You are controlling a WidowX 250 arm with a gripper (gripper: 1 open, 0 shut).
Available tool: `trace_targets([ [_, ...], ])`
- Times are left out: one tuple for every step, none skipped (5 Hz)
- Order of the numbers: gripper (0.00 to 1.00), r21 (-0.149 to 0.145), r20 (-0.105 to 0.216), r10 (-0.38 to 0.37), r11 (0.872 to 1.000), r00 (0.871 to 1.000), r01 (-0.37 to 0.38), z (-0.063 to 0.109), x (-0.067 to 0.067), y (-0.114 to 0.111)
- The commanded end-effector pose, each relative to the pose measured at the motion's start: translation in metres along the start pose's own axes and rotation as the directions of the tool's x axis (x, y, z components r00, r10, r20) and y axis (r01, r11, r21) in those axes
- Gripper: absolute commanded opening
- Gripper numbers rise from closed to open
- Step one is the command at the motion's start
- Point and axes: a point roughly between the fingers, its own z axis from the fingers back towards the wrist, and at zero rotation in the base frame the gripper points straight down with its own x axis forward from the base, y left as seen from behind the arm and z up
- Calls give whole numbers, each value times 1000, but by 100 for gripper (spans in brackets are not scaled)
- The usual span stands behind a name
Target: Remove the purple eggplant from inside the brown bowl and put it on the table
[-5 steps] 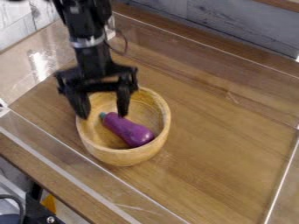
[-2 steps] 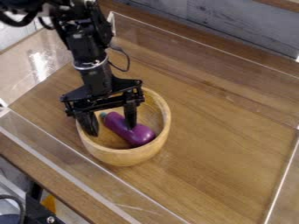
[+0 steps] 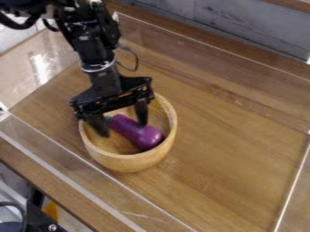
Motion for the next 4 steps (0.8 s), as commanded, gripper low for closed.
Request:
trace_targets([
  [100, 3, -1, -41, 999, 999, 41, 7, 1, -4],
  [100, 8, -3, -50, 999, 999, 50, 10, 4, -6],
  [100, 6, -9, -79, 997, 997, 79, 7, 7, -7],
  [0, 9, -17, -123, 992, 992, 123, 6, 9, -8],
])
